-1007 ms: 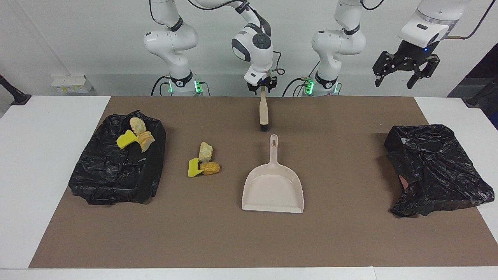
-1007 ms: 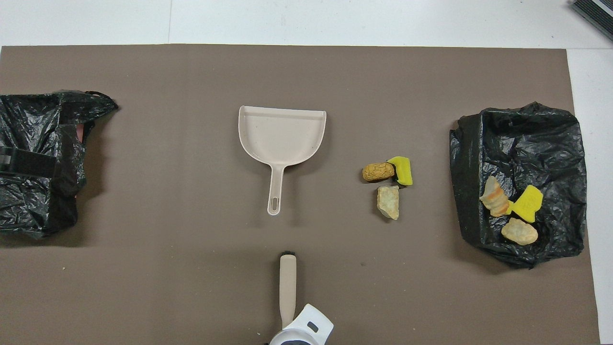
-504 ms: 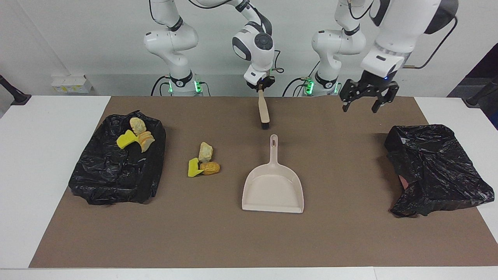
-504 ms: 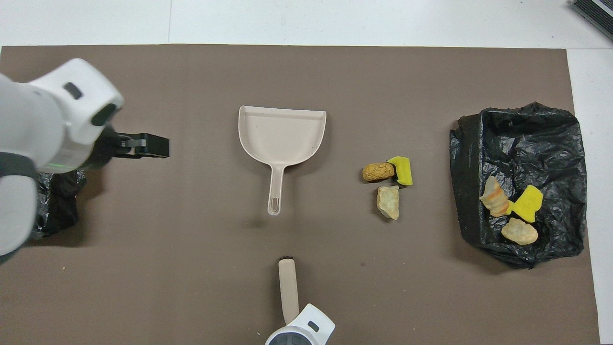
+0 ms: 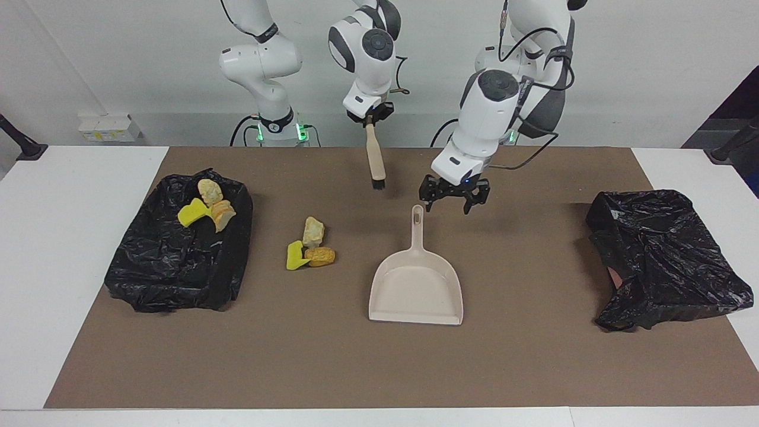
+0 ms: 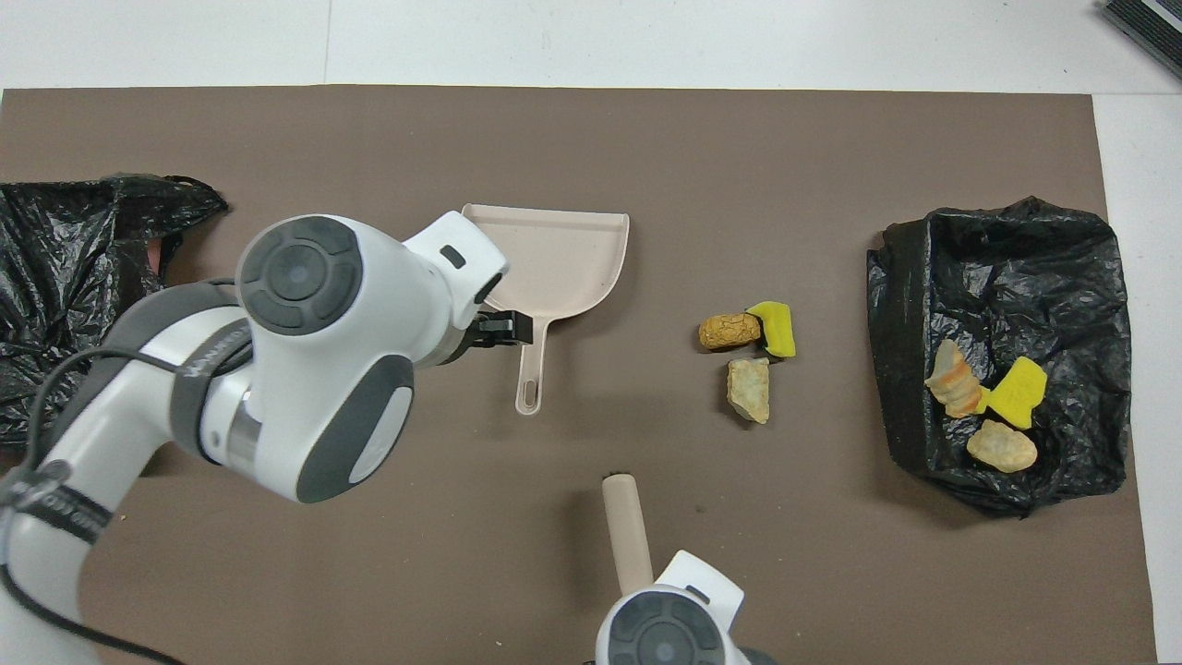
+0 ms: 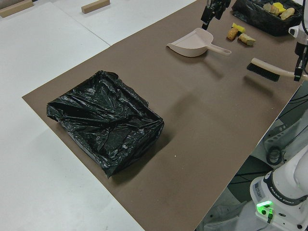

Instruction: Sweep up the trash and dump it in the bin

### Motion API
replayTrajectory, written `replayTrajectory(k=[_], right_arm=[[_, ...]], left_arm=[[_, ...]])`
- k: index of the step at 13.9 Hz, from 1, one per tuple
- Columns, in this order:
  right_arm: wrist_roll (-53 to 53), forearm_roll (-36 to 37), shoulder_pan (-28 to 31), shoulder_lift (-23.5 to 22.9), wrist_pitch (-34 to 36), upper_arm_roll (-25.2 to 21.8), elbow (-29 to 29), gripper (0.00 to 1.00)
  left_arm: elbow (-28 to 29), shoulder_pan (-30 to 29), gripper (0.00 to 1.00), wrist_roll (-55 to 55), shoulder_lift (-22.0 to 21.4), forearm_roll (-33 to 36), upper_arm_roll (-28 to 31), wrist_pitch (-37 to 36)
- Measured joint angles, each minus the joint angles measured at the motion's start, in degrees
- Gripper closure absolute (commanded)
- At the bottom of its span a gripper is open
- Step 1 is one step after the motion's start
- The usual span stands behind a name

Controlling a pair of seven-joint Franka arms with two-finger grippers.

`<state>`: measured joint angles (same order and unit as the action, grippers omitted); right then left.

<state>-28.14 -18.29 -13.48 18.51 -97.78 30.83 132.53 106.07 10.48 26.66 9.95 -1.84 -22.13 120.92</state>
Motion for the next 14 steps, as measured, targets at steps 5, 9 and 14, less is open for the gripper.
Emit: replayTrajectory(k=[5,9,14], right_arm=[[0.85,12.9,4.01,1.62,-0.28,-1.67,1.13,1.0],[13.17,20.99,5.54,-3.72,-10.7,-11.45,1.68,1.0],[22.65,32.42,5.92,-14.12,-15.47,-24.12,-4.68,1.0]], left_arm=[[0.74,1.78,0.03,0.22,7.48,2.91,-1.44,7.36],[0.79,2.08,0.13,0.04,7.9,3.71,-1.76,7.49],[1.44,2.51,0.21,0.04,7.92,3.88,-1.82,7.54]])
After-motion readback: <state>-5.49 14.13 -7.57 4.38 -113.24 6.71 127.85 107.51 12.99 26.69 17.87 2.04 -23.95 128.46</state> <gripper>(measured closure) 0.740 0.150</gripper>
